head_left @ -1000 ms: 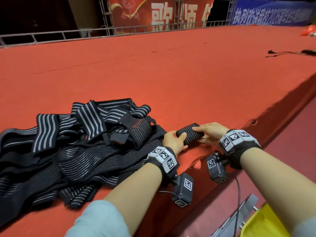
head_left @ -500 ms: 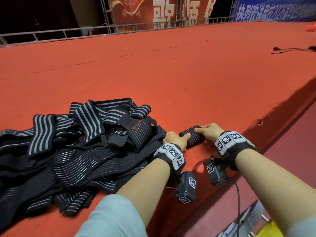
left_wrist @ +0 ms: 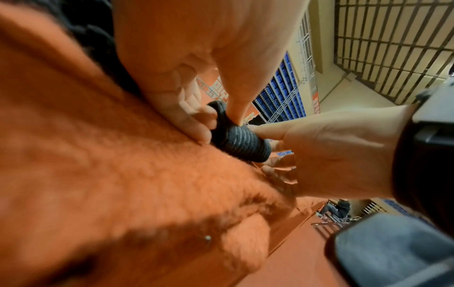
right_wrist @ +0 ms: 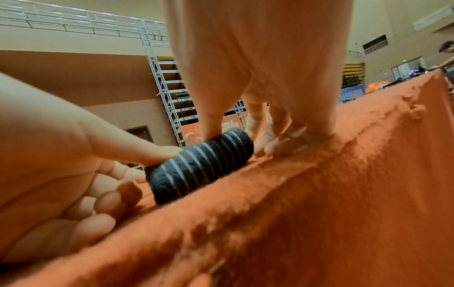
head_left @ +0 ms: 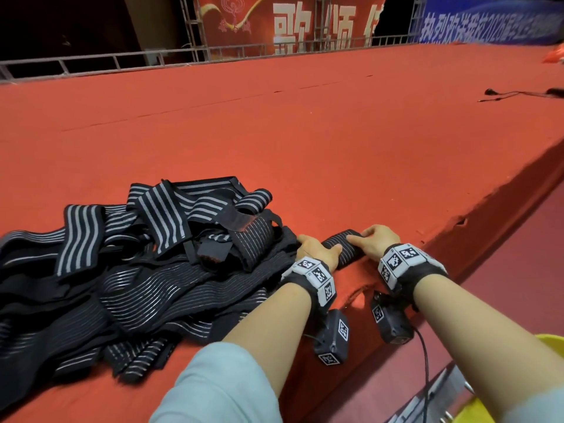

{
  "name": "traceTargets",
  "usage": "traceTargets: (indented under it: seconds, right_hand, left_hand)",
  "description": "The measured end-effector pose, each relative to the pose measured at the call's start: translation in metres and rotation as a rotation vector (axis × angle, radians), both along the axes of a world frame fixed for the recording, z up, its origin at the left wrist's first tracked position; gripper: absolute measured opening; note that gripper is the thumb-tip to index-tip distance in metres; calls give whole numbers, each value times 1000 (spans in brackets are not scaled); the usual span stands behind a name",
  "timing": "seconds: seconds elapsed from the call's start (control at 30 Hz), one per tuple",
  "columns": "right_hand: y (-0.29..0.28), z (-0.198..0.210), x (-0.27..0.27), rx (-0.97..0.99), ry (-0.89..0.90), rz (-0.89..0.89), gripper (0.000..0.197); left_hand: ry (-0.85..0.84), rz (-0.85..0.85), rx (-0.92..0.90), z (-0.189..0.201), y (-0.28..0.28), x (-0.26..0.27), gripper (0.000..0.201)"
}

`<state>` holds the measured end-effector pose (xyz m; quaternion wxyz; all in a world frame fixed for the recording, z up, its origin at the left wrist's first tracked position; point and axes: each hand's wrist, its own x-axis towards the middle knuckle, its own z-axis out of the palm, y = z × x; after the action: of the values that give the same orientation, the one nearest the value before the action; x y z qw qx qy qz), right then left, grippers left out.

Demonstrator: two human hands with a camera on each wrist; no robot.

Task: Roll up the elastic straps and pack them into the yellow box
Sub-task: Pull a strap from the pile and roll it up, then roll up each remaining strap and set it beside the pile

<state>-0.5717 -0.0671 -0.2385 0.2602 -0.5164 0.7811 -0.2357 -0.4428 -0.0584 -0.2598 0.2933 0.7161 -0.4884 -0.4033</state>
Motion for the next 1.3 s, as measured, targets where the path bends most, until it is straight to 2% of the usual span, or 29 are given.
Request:
traceTargets:
  seconds: [0.1,0.17,0.23,0.33,0.47,0.53,0.67,0.83,0.87,0.93,1.03,1.07,1.13,1.2,1.3]
  right_hand:
    - [1,13,-3,42,-9,45,43]
    - [2,26,-4,7,-13,14,50]
    - [9,40,-1,-57,18,-27,56]
    - [18,60,16,-126,59,32,47]
    - [38,84,62,-192,43,149,34]
    - [47,90,89,-218,-15,181,25]
    - [63,83,150,-145,-162,272,9]
    - [86,68,231,-5,-284,428,18]
    - [93,66,246,8,-282,468,16]
    - [107,60,274,38,-221,553,8]
    - [123,46,302,42,9,670,55]
    - [129,43,307,21,90,697,60]
    - [140,37,311,-14,173,733,56]
    - [144,32,307,-49,174,749,51]
    - [141,27,291,-129,38,673,45]
  left_hand:
    - [51,-34,-16,19,9,8,89]
    - [83,-91,-66,31,13,20,86]
    - [165,-114,-131,44,23,33,65]
    - [334,-90,-168,60,42,56,38]
    - [363,17,-236,69,69,104,19]
    - [315,80,-274,71,80,134,16]
    - [186,183,-309,77,105,194,6]
    - [-25,269,-334,83,139,269,10]
    - [-78,265,-315,83,148,283,9]
    - [-135,206,-239,77,163,306,18]
    - [-257,80,-173,65,182,330,42]
    - [-294,37,-200,62,186,333,48]
    - [-337,-44,-253,61,193,334,52]
    - [-362,-51,-274,58,193,331,50]
    - [-468,6,-351,58,187,323,19]
